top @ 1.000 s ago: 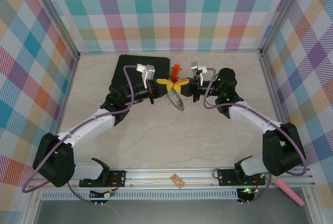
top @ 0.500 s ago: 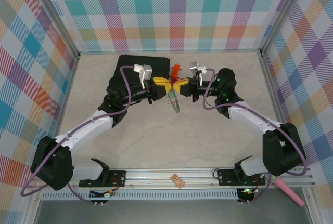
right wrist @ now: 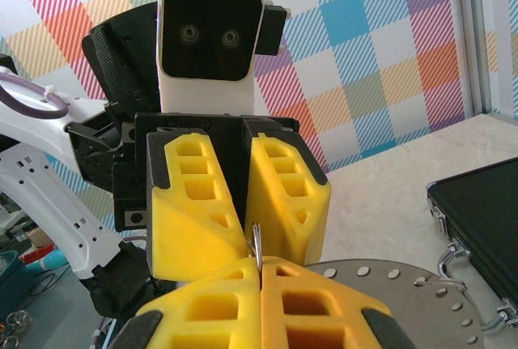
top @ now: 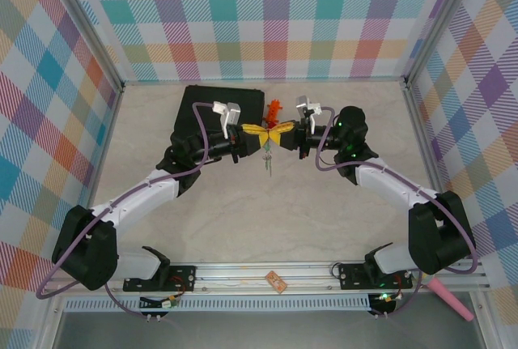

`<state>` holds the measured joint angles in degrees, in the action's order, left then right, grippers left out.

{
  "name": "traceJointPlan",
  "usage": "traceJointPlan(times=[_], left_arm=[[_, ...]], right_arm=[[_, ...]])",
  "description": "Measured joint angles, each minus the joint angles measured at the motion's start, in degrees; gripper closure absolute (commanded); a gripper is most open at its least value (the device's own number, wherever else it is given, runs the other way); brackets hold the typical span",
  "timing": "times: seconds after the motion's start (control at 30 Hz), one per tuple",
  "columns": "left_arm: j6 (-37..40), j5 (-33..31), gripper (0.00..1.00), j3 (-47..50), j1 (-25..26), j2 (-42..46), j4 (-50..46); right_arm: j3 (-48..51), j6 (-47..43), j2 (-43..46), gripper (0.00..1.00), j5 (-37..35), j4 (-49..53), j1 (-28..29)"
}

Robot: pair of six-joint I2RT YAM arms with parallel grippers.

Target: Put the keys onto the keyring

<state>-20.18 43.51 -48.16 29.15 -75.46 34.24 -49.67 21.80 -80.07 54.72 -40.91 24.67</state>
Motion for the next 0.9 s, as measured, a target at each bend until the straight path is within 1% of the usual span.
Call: traceJointPlan(times=[0.23, 0.53, 0.67, 0.8, 0.9], left_arm=[[0.0, 0.4, 0.74, 0.0, 0.0, 0.0, 0.3], [5.6, -2.7, 0.73, 0.0, 0.0, 2.1, -7.2], [6.2, -2.6, 0.73, 0.7, 0.0, 2.6, -7.1], [6.1, -2.4, 0.7, 1.2, 0.0, 2.6, -7.1], [6.1, -1.1, 0.7, 1.7, 0.0, 2.6, -6.8]], right_arm=[[0.2, -0.7, 0.1, 1.0, -1.1, 0.2, 0.0], [0.4, -0.9, 0.8, 1.0, -1.9, 0.7, 0.0], [0.4, -0.9, 0.9, 1.0, -1.9, 0.7, 0.0], [0.4, -0.9, 0.9, 1.0, -2.0, 1.0, 0.0], [0.4, -0.9, 0.9, 1.0, -2.0, 1.0, 0.0]])
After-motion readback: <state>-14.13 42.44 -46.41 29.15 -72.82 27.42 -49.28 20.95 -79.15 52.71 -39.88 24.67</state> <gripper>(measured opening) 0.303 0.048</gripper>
